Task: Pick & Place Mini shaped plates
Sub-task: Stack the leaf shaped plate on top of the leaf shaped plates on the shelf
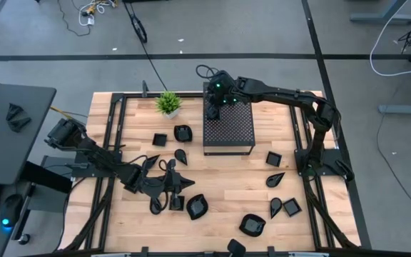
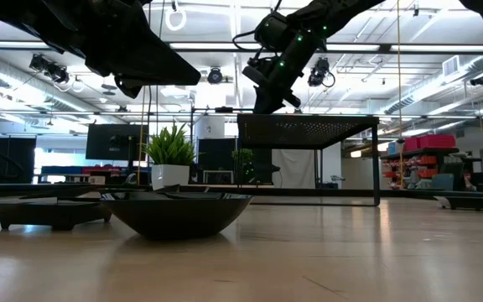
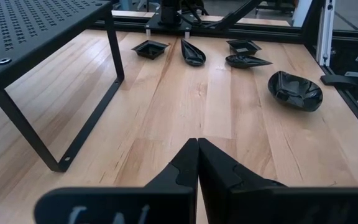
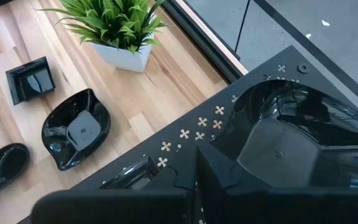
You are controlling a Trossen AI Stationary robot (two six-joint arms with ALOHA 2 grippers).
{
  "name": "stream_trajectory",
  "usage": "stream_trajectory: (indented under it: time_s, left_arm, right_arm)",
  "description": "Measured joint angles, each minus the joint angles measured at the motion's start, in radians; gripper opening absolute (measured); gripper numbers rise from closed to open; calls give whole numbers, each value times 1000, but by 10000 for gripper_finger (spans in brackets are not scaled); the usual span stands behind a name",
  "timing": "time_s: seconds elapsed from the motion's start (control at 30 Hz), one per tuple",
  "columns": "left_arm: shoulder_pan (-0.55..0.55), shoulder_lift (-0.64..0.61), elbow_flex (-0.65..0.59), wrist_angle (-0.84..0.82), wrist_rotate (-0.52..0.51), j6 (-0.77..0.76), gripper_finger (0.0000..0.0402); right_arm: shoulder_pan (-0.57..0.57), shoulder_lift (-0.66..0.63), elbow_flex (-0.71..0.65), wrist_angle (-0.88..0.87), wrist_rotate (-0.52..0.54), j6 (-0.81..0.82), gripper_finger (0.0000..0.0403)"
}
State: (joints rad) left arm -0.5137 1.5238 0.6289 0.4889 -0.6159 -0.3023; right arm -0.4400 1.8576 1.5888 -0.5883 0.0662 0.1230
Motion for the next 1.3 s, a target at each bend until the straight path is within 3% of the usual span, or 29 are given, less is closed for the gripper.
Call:
stream_trajectory:
  time_s: [0.37,1.3]
  left_arm:
    - [0,0,0,0,0,0,14]
    - [0,0,0,1,0,0,14]
  right_arm:
    - [-3,0,0,-9,49,-2,13]
    - [-5,0,0,-10,4,-11,13]
